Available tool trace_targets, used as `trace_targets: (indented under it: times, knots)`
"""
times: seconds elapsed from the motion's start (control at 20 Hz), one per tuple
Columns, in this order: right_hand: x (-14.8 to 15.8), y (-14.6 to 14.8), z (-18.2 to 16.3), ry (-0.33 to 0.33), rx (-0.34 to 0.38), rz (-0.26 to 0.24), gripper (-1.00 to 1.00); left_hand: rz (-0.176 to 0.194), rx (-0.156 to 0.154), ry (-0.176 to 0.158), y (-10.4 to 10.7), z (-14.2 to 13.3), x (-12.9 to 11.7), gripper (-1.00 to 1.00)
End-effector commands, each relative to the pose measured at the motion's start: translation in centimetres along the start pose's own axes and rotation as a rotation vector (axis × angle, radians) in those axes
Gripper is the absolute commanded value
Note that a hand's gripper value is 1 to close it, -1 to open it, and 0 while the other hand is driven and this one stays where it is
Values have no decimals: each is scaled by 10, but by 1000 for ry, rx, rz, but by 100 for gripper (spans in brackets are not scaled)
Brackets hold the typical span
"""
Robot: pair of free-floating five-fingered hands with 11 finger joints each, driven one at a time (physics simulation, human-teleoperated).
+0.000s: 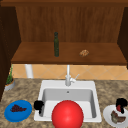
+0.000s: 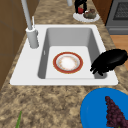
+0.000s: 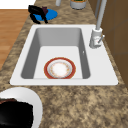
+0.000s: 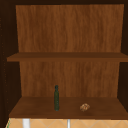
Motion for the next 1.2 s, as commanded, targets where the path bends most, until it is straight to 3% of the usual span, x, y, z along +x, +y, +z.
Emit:
trace_targets:
  times: [0.0, 0.05, 0.35, 0.6, 0.75, 1.15]
  knots:
    - [1, 1, -4, -2, 0, 1, 100, 0, 0, 0, 0, 0, 0, 0]
    - [3, 2, -3, 0, -1, -1, -100, 0, 0, 0, 0, 0, 0, 0]
    - [6, 0, 2, -2, 13, 5, -100, 0, 0, 0, 0, 0, 0, 0]
    - [9, -33, 13, -6, 37, 8, -100, 0, 0, 0, 0, 0, 0, 0]
    - [23, -46, 16, -9, 81, 33, -100, 0, 0, 0, 0, 0, 0, 0]
    - [66, -62, 16, -17, 52, 53, -100, 0, 0, 0, 0, 0, 0, 0]
